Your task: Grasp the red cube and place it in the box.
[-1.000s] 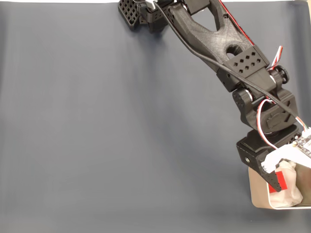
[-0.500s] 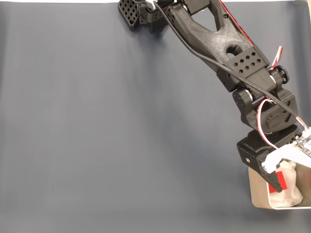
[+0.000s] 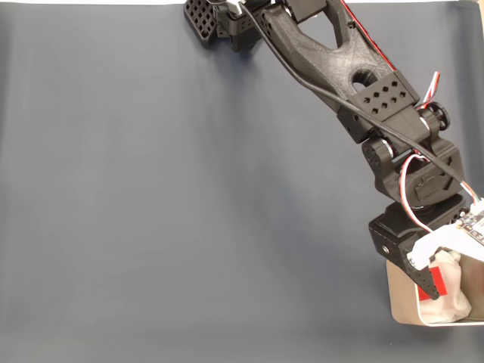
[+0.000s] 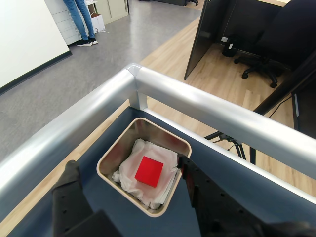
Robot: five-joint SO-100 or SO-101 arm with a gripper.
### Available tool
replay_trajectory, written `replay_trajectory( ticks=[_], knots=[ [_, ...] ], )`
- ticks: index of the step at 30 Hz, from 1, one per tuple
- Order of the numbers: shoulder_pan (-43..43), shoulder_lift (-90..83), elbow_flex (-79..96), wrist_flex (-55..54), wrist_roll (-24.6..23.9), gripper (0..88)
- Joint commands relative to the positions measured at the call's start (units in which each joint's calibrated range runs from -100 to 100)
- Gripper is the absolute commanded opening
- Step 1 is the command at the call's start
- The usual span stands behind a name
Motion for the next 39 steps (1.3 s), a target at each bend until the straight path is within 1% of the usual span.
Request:
replay_trajectory(
  ticks=[1, 2, 3, 4, 9, 12, 16, 19, 23, 26, 30, 35, 39],
  knots=[
    [-0.28, -1.75, -2.19, -1.18, -0.88, 21.0],
    [-0.07, -2.10, -1.82, -1.18, -0.93, 11.4],
    [0.22, -2.70, -1.18, -1.18, -0.68, 3.6],
    [0.86, -3.66, -0.09, -1.18, -0.63, 0.0],
    [6.47, -10.94, 7.94, -4.86, -0.44, 0.0],
    [11.23, -16.57, 13.51, -4.95, -0.24, 0.0],
    [17.05, -27.14, 24.64, -5.68, -0.15, 0.0],
    [19.61, -36.67, 34.13, -5.68, -0.93, 0.0],
    [20.60, -52.36, 50.28, -5.60, -2.39, 0.0],
    [20.53, -65.10, 65.51, -6.91, -3.27, 0.0],
    [20.18, -81.65, 85.68, -9.37, -4.05, 0.0],
    [20.60, -99.93, 107.39, -9.62, -4.49, 0.0],
    [20.74, -112.84, 119.35, -4.86, -5.23, 0.0]
  ],
)
